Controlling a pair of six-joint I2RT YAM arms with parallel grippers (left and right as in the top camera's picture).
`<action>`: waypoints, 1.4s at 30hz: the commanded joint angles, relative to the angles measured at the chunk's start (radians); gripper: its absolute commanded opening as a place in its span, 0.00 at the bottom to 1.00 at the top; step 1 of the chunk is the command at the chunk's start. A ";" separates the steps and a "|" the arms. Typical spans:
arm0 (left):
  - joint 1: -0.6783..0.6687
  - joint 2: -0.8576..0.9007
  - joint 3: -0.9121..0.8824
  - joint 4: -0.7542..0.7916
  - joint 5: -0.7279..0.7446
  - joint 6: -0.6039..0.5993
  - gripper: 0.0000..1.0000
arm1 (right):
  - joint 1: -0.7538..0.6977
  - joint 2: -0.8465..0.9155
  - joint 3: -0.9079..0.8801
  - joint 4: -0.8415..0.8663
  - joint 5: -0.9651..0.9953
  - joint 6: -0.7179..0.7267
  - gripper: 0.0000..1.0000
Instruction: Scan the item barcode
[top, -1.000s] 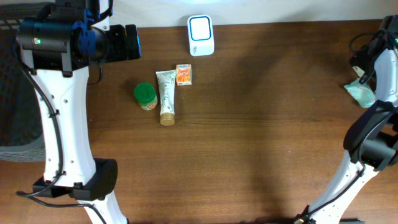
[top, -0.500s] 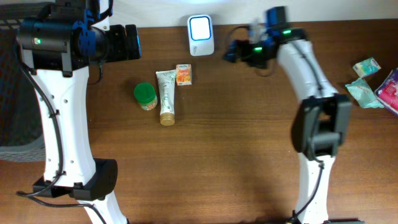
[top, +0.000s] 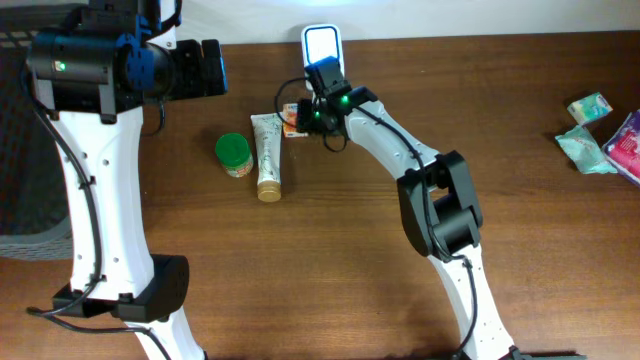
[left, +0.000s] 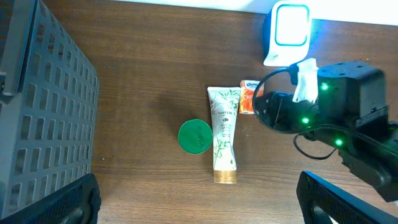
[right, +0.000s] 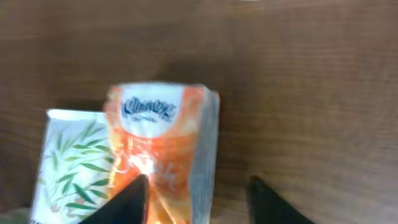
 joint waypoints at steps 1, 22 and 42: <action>0.001 -0.013 0.008 0.000 -0.003 0.016 0.99 | 0.019 0.021 -0.005 -0.035 0.010 0.009 0.31; 0.001 -0.013 0.008 0.000 -0.003 0.016 0.99 | -0.126 -0.151 0.205 -0.688 0.127 -0.254 0.47; 0.001 -0.013 0.008 0.000 -0.003 0.016 0.99 | 0.045 -0.057 0.011 -0.488 0.457 -0.227 0.08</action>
